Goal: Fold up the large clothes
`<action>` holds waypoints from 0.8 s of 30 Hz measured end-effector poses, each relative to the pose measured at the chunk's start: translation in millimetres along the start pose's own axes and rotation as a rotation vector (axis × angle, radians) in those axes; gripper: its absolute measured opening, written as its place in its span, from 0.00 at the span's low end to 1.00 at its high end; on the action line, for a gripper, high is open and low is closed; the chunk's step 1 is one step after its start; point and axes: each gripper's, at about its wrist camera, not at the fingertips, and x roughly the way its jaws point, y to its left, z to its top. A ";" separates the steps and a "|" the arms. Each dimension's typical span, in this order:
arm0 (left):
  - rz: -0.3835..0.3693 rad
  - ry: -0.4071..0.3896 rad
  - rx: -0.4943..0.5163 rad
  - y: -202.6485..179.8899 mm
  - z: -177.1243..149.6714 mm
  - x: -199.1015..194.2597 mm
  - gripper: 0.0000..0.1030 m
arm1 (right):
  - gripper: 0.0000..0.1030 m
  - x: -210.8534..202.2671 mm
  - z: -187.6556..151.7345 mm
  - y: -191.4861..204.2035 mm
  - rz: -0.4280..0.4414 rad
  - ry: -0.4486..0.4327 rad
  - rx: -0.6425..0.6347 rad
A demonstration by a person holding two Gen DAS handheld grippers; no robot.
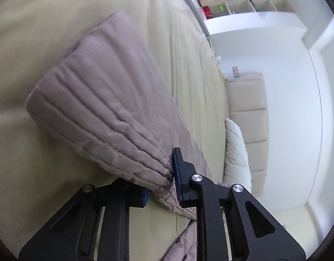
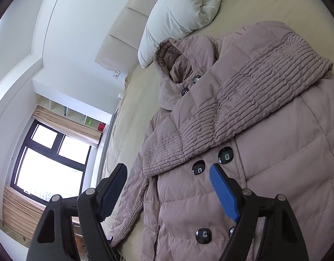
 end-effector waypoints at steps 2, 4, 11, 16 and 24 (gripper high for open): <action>0.007 -0.014 0.214 -47.8 -2.2 0.1 0.13 | 0.74 -7.8 4.2 -5.7 0.004 -0.004 -0.005; -0.003 0.001 0.449 -103.8 -20.5 6.1 0.13 | 0.73 -15.6 9.6 -14.7 -0.004 -0.011 0.003; -0.070 0.075 1.328 -244.5 -218.9 53.1 0.10 | 0.73 -33.4 30.5 -52.5 -0.004 -0.024 0.064; -0.100 0.177 1.560 -243.0 -326.1 79.4 0.09 | 0.73 -12.7 33.2 -69.7 0.064 0.097 0.126; -0.097 0.215 1.618 -221.6 -359.9 87.3 0.09 | 0.73 50.9 22.3 -60.8 0.190 0.314 0.273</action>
